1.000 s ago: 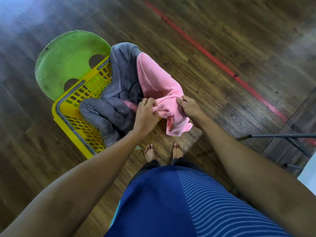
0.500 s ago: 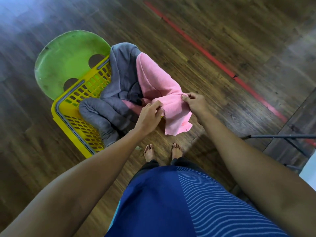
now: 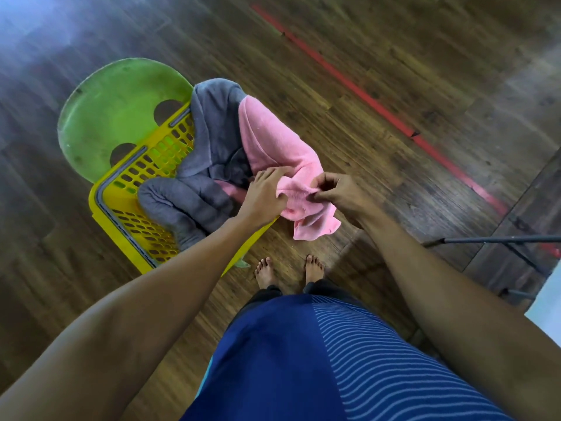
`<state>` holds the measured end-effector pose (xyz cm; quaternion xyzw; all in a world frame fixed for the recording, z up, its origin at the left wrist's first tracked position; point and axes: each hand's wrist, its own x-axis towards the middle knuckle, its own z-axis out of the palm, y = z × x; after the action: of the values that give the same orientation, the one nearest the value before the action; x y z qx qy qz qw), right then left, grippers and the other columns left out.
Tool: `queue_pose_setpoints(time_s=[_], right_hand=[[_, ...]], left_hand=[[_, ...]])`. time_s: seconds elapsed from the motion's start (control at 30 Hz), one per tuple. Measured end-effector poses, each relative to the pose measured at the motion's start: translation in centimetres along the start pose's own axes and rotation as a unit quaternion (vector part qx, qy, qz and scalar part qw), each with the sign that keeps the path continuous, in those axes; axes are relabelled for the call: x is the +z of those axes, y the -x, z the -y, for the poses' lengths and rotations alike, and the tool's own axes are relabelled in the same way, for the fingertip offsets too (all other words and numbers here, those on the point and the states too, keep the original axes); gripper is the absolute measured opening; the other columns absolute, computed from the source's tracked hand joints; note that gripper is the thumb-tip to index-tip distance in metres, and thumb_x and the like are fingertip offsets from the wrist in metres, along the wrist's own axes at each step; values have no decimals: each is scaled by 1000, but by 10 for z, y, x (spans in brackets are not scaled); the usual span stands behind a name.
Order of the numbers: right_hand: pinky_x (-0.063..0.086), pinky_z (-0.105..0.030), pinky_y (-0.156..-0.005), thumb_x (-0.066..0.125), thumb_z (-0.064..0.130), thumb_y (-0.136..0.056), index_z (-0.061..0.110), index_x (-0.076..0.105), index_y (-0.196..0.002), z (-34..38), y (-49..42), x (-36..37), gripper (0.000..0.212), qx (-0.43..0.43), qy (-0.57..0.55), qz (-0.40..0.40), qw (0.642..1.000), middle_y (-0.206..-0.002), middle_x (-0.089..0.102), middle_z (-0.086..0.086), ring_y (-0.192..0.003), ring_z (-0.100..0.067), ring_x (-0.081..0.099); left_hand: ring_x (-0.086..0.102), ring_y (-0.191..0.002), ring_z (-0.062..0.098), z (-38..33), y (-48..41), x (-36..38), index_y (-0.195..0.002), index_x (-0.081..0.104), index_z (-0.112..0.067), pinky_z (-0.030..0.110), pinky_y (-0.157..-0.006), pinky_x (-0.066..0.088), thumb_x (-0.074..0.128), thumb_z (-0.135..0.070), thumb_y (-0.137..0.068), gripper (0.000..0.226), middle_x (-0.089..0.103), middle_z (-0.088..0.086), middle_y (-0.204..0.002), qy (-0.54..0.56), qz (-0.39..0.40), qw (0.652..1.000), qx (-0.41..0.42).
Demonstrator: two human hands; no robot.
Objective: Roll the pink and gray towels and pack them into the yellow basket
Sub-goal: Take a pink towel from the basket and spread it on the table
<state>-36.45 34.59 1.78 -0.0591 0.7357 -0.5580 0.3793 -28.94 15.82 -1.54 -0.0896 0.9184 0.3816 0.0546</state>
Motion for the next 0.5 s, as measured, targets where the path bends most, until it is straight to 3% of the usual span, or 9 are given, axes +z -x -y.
queue_pose_setpoints(time_s=[0.07, 0.13, 0.23, 0.3, 0.37, 0.43, 0.5], right_hand=[[49, -27, -71, 75, -9, -70, 9, 63, -81, 0, 3, 3, 24, 0, -14, 7, 1000, -75, 59, -6, -74, -15, 55], [49, -22, -68, 75, -6, -72, 6, 64, -94, -1, 6, 5, 27, 22, 11, 11, 1000, -75, 61, -2, -71, -12, 57], [43, -16, -55, 74, 27, -83, 14, 68, -107, -6, 9, 10, 28, 119, 84, 71, 987, -83, 67, 2, -71, -8, 59], [44, -23, -55, 59, 46, -92, 10, 66, -106, -12, 8, 15, 39, 202, -23, 96, 974, -92, 68, -3, -75, -14, 59], [44, -26, -59, 49, 33, -100, 7, 62, -104, -14, 7, 20, 30, 238, -117, 81, 961, -97, 64, -8, -77, -19, 56], [44, -27, -62, 50, 13, -98, 7, 64, -100, -14, 8, 23, 15, 227, -93, 89, 965, -96, 60, -11, -76, -18, 53], [45, -28, -64, 52, 3, -93, 13, 67, -94, -15, 8, 26, 18, 199, -46, 115, 972, -88, 59, -8, -77, -17, 50]], left_hand=[[48, -125, 20, 3, -6, -1, -122, 59, -29, 44, -102, 39, 54, -25, -65, 58, 58, -7, -131, -51, 74, 995, 31], [58, -110, 22, -1, -10, -6, -104, 66, -26, 41, -91, 44, 54, -27, -65, 40, 68, -4, -109, -80, 88, 992, 51], [60, -84, 27, -10, -9, -15, -81, 52, -24, 33, -73, 37, 53, -11, -66, 20, 62, -4, -77, -62, 43, 993, 92], [54, -78, 25, -12, -4, -18, -80, 43, -25, 34, -69, 37, 52, -5, -67, 25, 54, -5, -75, -45, 35, 991, 123], [50, -80, 21, -9, 2, -19, -83, 45, -20, 35, -70, 39, 50, -3, -69, 23, 54, -4, -79, -32, 30, 992, 117], [49, -82, 20, -5, 8, -19, -88, 51, -14, 30, -71, 36, 52, 0, -72, 21, 57, -1, -84, -26, 12, 993, 116], [50, -84, 21, -2, 14, -20, -91, 54, -11, 29, -72, 37, 54, 3, -74, 21, 60, 1, -87, -25, 1, 992, 121]])
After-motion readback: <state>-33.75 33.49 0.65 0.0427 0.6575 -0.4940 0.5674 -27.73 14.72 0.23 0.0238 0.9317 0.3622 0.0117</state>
